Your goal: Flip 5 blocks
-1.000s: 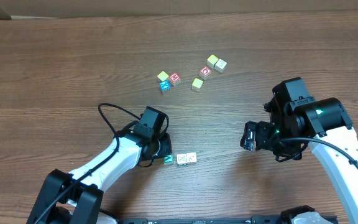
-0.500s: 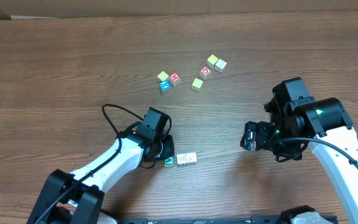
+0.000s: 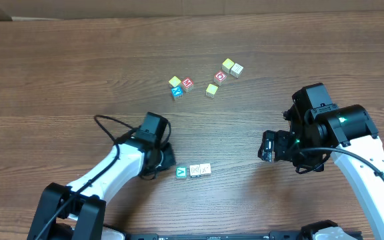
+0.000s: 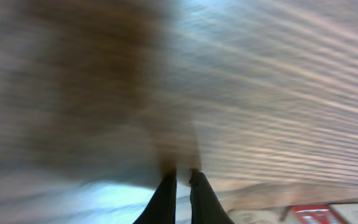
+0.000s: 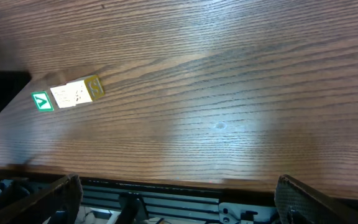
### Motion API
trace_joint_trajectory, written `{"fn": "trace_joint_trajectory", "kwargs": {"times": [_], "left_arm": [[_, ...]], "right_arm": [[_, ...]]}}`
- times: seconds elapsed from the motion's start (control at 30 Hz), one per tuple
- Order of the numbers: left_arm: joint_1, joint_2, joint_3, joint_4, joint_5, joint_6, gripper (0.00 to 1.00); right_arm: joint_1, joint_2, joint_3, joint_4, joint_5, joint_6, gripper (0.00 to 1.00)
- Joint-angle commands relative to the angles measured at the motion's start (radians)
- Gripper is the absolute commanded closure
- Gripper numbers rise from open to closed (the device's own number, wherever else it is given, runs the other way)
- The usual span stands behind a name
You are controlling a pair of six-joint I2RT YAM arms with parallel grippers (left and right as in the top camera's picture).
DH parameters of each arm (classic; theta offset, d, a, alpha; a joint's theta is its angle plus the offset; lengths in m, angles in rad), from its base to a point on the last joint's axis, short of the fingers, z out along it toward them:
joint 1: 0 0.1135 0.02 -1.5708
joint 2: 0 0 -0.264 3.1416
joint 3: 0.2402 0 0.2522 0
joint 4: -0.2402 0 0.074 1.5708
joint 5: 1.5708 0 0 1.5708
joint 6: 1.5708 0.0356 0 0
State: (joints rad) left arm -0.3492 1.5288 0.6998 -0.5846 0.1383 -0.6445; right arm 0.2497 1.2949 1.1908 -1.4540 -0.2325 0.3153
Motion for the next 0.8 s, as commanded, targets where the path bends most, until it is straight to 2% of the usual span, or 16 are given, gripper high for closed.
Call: {"fn": "trace_joint_trajectory", "kwargs": {"times": [0.0, 0.13, 0.37, 0.77], "left_arm": [[0.011, 0.011, -0.014, -0.049, -0.018, 0.034, 0.96], [-0.048, 0.011, -0.014, -0.062, 0.032, 0.078, 0.96], [-0.146, 0.011, -0.014, -0.048, 0.028, 0.074, 0.96], [-0.156, 0.011, -0.014, -0.027, 0.028, 0.051, 0.96]], "right_arm": [[0.005, -0.010, -0.001, 0.009, -0.008, 0.008, 0.00], [0.005, -0.010, -0.001, 0.018, -0.008, 0.008, 0.00], [0.005, -0.010, -0.001, 0.016, -0.008, 0.008, 0.00], [0.005, -0.010, -0.001, 0.013, -0.008, 0.008, 0.00]]}}
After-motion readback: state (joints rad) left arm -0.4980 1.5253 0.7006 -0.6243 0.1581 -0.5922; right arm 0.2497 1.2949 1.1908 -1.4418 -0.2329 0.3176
